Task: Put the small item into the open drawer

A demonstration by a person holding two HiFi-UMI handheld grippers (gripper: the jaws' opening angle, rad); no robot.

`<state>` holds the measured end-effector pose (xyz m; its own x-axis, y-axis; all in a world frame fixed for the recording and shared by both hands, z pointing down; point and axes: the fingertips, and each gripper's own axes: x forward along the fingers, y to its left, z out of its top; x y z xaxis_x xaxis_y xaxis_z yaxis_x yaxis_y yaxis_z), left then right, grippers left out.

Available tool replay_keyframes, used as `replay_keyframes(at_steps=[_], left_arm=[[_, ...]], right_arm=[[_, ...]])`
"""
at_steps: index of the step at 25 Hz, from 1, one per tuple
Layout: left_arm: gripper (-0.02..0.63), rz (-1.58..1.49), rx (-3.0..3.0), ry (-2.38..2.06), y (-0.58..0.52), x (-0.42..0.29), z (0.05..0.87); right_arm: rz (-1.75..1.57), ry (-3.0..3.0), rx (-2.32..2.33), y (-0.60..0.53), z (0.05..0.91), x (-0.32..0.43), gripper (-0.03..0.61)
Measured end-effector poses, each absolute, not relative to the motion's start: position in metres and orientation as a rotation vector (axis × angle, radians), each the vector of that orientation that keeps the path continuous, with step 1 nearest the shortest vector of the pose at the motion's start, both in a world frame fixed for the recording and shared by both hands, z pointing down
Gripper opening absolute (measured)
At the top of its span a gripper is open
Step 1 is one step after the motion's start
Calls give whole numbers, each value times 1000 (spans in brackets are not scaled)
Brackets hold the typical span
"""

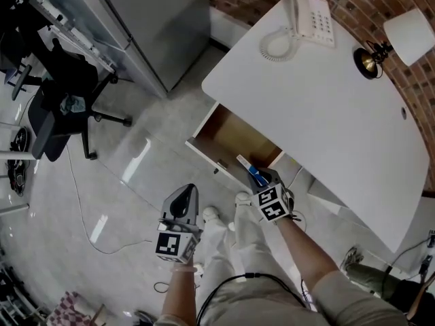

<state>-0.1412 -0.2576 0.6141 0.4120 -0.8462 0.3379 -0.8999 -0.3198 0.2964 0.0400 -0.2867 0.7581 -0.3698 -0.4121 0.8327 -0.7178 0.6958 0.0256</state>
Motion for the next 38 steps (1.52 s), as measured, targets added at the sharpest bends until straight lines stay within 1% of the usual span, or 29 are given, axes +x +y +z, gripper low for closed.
replay_keyframes(at_steps=[15,23,26,30,38], left_arm=[[6,172,2206,-1490,-253,-137,636],[6,168,2210,-1493,-253,-138,631],[6,162,2224,-1503,-254,-139,624],[6,154,2232,-1516,-257,-141,616],[6,155,2266,-1517,-264,-138,591]], right_arm=[[437,-2029,854,-290,773,38,97],[457,-2081,867,-289,758,31,98],[473,-2107,891,-290,750,28,87],[475,-2137,921,-294,734,27,51],[488,-2177,951,-292,702,30,8]])
